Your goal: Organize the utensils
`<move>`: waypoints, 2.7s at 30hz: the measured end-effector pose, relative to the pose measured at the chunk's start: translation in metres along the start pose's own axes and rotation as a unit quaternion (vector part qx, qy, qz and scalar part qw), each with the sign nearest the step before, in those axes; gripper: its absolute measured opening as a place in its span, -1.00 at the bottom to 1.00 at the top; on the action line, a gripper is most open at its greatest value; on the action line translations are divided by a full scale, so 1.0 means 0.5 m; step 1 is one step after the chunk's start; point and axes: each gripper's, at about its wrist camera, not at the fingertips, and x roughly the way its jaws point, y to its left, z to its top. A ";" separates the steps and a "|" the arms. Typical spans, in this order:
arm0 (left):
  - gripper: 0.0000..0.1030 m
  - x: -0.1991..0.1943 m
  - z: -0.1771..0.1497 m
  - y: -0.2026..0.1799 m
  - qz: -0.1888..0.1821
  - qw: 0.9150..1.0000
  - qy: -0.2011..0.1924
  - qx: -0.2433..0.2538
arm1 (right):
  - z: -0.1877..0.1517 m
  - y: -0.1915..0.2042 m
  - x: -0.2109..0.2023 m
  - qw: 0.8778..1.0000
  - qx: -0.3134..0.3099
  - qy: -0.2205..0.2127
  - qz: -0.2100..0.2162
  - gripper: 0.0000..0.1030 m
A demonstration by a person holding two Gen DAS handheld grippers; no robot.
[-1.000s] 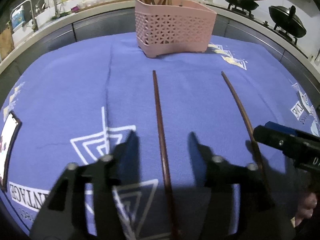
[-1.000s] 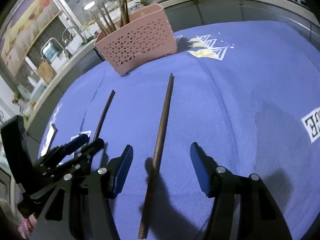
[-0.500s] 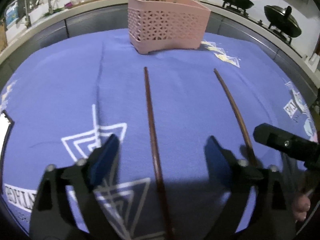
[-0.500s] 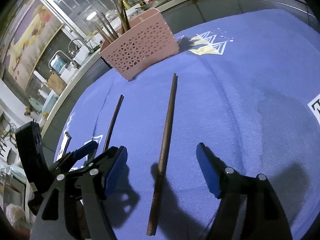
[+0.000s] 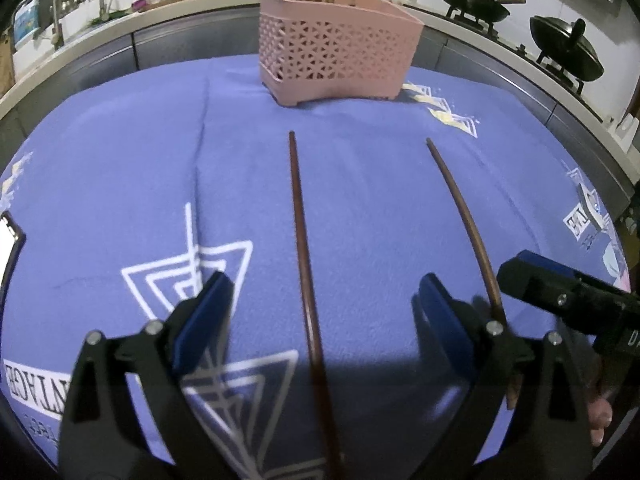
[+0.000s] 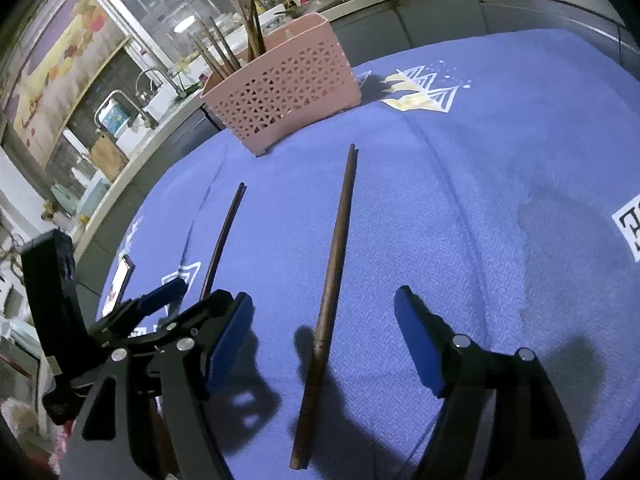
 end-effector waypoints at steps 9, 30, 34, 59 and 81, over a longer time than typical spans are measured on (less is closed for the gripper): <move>0.77 0.002 -0.008 -0.007 0.023 1.000 -0.009 0.019 | 0.001 0.007 0.003 1.000 -0.011 0.006 -0.010 0.43; 0.77 0.003 -0.007 -0.007 0.032 0.999 -0.013 0.021 | -0.020 0.056 0.023 0.990 -0.112 0.010 -0.080 0.35; 0.77 0.004 -0.007 -0.007 0.031 0.999 -0.013 0.021 | -0.017 0.046 0.021 0.989 -0.113 0.005 -0.097 0.26; 0.77 0.004 -0.007 -0.006 0.032 0.999 -0.013 0.023 | -0.025 0.074 0.029 0.986 -0.137 0.012 -0.095 0.17; 0.77 0.013 0.011 -0.008 0.020 0.999 0.000 0.036 | -0.002 0.015 0.015 0.992 -0.099 0.012 -0.079 -0.81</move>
